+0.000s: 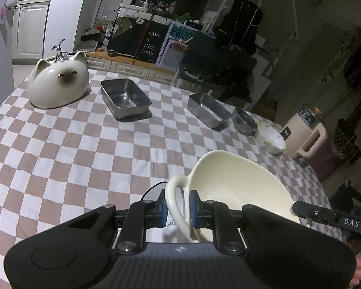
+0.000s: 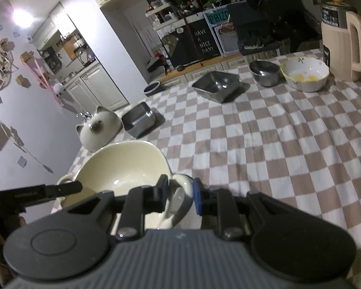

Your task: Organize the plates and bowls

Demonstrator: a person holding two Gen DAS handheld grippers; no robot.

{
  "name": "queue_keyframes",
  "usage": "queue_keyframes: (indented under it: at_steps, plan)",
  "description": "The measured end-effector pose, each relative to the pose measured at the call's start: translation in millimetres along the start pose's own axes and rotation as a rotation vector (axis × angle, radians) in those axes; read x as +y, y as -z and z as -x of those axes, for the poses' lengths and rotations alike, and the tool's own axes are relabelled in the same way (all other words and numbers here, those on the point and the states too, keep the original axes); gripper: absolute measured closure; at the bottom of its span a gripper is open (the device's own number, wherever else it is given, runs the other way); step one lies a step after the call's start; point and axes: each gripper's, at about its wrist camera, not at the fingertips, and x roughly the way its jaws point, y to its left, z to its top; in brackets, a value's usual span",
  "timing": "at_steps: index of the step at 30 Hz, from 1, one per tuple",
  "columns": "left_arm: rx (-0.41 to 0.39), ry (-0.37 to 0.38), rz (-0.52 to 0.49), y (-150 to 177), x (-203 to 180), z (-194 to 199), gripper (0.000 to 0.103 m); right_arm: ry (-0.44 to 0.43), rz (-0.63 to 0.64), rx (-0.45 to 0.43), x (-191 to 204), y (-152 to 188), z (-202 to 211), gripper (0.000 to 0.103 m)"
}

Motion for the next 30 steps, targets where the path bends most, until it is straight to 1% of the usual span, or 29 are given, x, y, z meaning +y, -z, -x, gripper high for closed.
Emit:
queue_keyframes:
  at_steps: [11, 19, 30]
  plan:
    - [0.046, -0.023, 0.007, 8, 9, -18, 0.082, 0.035, 0.005, 0.047, -1, 5, -11, 0.076]
    - [0.090, -0.065, 0.009, 10, 17, -35, 0.079, 0.079, 0.031, 0.071, 3, 8, -21, 0.076]
    - [0.133, -0.101, 0.019, 15, 28, -51, 0.075, 0.106, 0.056, 0.117, 8, 10, -29, 0.076]
